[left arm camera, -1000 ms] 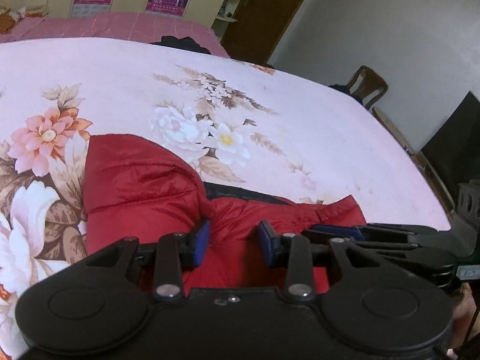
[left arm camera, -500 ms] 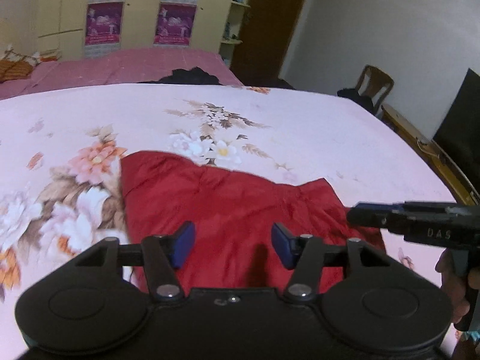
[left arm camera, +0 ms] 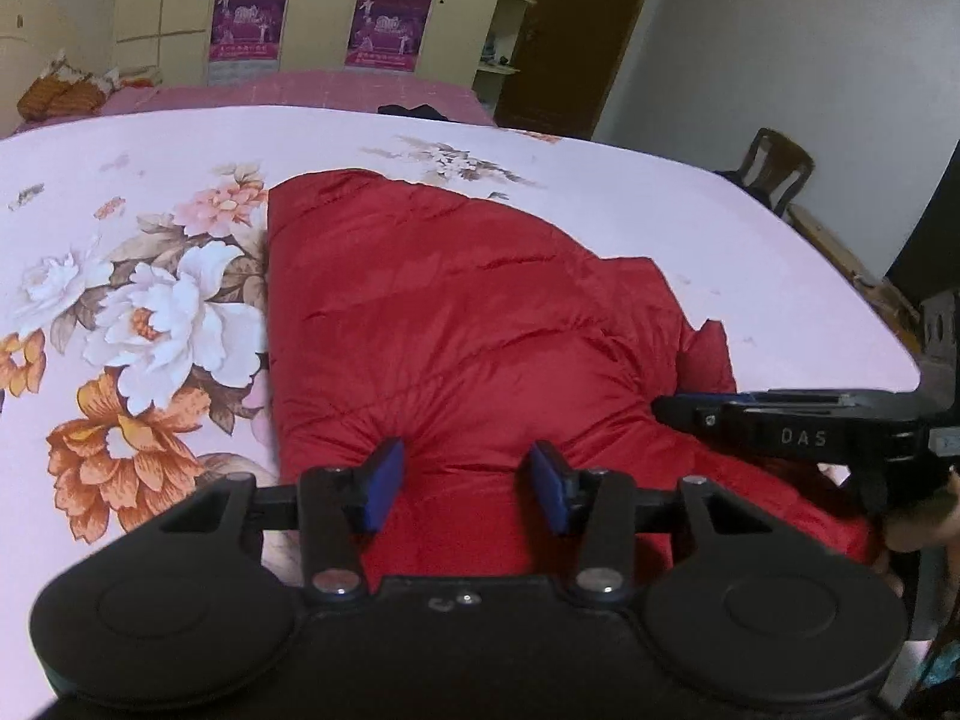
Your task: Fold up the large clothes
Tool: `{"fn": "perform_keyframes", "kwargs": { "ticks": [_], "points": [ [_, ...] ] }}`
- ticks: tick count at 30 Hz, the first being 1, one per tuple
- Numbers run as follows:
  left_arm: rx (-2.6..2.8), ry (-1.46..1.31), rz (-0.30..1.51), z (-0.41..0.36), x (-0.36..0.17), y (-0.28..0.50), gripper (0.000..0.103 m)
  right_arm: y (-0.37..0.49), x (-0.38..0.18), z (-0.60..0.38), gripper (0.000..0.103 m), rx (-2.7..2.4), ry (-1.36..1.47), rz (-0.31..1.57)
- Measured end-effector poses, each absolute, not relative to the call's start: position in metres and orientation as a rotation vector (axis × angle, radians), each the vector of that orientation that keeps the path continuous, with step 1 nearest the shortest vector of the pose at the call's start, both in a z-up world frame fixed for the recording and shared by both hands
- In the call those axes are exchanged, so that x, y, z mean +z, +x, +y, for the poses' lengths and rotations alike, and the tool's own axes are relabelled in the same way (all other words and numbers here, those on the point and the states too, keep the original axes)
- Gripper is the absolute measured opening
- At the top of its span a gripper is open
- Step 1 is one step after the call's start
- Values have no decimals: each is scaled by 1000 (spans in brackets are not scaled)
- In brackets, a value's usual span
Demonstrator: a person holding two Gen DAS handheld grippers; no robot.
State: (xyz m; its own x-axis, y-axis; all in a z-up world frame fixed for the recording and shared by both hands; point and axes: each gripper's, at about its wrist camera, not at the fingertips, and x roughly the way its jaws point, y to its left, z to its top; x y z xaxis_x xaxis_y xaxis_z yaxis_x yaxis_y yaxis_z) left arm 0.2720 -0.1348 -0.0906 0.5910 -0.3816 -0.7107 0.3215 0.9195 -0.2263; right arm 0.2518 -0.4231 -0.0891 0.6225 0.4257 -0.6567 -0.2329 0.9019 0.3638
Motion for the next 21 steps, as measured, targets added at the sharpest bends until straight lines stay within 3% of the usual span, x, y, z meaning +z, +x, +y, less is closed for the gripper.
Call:
{"fn": "perform_keyframes", "kwargs": {
  "ticks": [6,12,18,21],
  "points": [
    [-378,-70,821,-128,-67,255,45,227,-52,-444,24,327,255,732],
    [-337,-58,855,-131,-72,254,45,229,-51,-458,24,273,281,702],
    [-318,-48,858,-135,-73,253,45,259,-70,-451,23,230,249,827],
    [-318,-59,850,-134,-64,245,45,241,-47,-457,24,266,288,764]
  ]
}}
